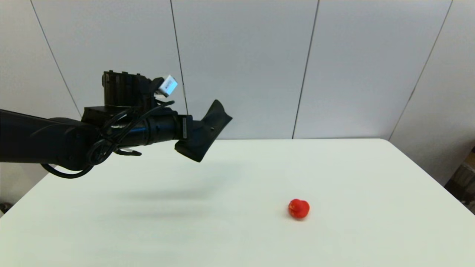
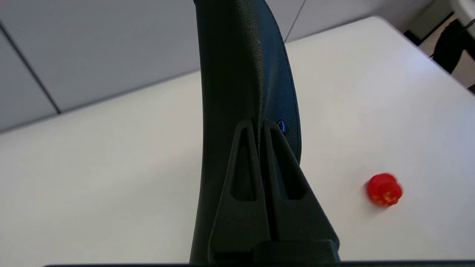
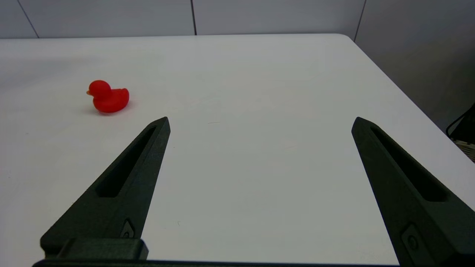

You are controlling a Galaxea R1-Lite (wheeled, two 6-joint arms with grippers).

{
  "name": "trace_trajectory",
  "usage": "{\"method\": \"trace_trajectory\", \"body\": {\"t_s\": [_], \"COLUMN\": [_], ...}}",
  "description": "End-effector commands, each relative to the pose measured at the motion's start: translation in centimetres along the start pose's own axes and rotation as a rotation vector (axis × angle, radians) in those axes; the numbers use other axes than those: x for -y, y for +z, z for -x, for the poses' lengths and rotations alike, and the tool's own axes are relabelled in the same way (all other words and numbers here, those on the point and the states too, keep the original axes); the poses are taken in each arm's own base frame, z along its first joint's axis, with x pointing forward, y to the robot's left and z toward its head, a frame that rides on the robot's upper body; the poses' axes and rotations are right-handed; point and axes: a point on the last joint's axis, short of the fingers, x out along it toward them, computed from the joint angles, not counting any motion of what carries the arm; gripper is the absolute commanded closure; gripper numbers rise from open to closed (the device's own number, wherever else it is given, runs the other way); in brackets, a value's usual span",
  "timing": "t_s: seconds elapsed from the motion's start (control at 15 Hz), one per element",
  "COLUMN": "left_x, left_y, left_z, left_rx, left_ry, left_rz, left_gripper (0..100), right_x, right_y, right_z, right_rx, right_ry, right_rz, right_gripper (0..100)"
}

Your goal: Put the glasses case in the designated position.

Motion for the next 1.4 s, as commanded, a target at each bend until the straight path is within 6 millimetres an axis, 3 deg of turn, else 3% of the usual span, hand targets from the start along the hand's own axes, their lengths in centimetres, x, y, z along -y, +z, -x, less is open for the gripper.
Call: {"method": "trace_trajectory", "body": {"t_s": [0.07, 0.4, 0.67, 1.07, 1.4], "left_x": [2.3, 5.5, 8.5, 11.4, 11.9], "left_y": [1.9, 3.2, 2.5, -1.3, -4.8], "left_z": [-0.4, -1.9, -3.1, -6.5, -9.2], "left_rx": [0.061, 0.115, 0.106, -0.002, -0.094], "left_ry": [-0.066, -0.16, -0.247, -0.303, -0.28], "left_rz": [-0.03, -0.069, -0.089, -0.102, -0.103], "left_gripper": [100, 100, 100, 100, 100], "right_x": [0.0, 0.0, 0.0, 0.0, 0.0], "right_y": [0.0, 0.0, 0.0, 0.0, 0.0], "right_z": [0.0, 0.0, 0.0, 0.0, 0.0], "right_rx": [0.0, 0.0, 0.002, 0.0, -0.002], "right_ry": [0.0, 0.0, 0.0, 0.0, 0.0], "right_rz": [-0.002, -0.002, -0.002, -0.002, -0.002], "right_gripper": [0, 0, 0, 0, 0]}}
